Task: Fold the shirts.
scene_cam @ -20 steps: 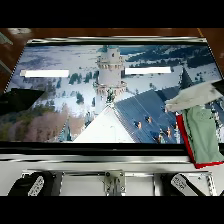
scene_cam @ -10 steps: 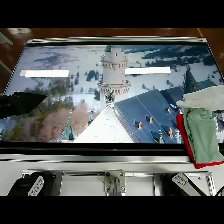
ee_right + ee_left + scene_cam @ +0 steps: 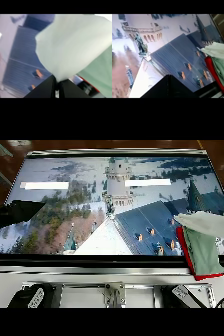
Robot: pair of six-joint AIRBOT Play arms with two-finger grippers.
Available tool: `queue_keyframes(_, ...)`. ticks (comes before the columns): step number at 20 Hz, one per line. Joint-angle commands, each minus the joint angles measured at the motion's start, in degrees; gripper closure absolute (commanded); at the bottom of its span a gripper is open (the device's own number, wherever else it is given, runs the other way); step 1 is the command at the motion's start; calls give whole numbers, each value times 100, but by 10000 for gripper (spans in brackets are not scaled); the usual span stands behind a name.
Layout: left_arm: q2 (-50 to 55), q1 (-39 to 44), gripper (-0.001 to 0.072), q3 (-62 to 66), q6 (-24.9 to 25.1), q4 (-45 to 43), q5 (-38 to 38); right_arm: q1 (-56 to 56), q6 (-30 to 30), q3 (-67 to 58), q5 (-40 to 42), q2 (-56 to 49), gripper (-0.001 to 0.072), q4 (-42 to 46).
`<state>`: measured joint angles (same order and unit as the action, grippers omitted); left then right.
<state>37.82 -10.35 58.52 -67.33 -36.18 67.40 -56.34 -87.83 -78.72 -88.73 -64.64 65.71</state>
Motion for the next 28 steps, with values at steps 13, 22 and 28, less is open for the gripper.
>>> queue_keyframes(13,101,2,674,-2,-7,15,-640,-4,-684,2306,284,0,653,3257)
queue_keyframes(22,739,61,676,0,-2,4,-850,11,-284,1727,621,118,81,1679)
queue_keyframes(28,1847,2041,677,284,-2232,-3853,-964,1119,728,352,2238,890,166,-1670)
